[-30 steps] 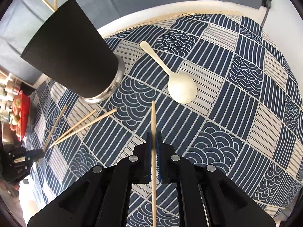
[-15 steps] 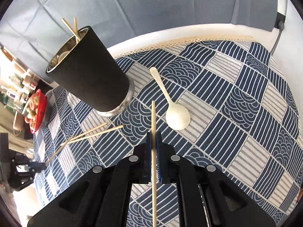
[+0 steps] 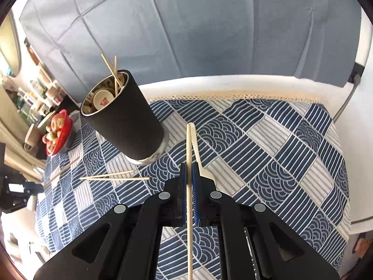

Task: Organize utensils
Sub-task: 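Lift the chopstick upright with the right gripper while the left lifts its chopstick over the holder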

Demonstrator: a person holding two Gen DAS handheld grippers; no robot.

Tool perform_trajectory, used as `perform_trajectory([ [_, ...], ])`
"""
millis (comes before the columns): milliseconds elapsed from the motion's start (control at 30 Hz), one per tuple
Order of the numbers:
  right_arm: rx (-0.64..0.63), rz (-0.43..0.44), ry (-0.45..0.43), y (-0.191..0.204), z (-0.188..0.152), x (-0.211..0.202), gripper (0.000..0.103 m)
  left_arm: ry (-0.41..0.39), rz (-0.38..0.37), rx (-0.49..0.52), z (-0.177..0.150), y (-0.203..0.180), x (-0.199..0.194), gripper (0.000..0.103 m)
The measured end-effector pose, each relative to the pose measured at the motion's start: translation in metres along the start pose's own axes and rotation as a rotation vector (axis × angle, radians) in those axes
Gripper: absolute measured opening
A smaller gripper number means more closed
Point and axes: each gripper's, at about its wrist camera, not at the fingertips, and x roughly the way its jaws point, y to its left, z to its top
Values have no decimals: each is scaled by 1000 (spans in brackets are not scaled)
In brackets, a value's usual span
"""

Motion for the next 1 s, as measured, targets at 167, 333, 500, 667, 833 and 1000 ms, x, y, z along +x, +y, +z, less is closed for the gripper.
perform_trajectory([
  [167,-61,29,-36,-3,18,-12,4,-49,39,-67,8,1,-28,5],
  [333,-99,68,-77,-4,35,-22,4,-99,79,-102,16,1,-58,5],
  [500,-97,134,-152,0,57,-37,4,-102,105,-66,33,-3,-88,5],
  [667,-103,178,-220,10,84,-48,4,-61,161,10,59,-6,-103,5],
  [833,-90,212,-261,19,111,-49,4,-17,176,121,90,-11,-106,5],
  [1000,-84,250,-296,26,132,-44,4,71,200,280,119,-22,-105,5],
])
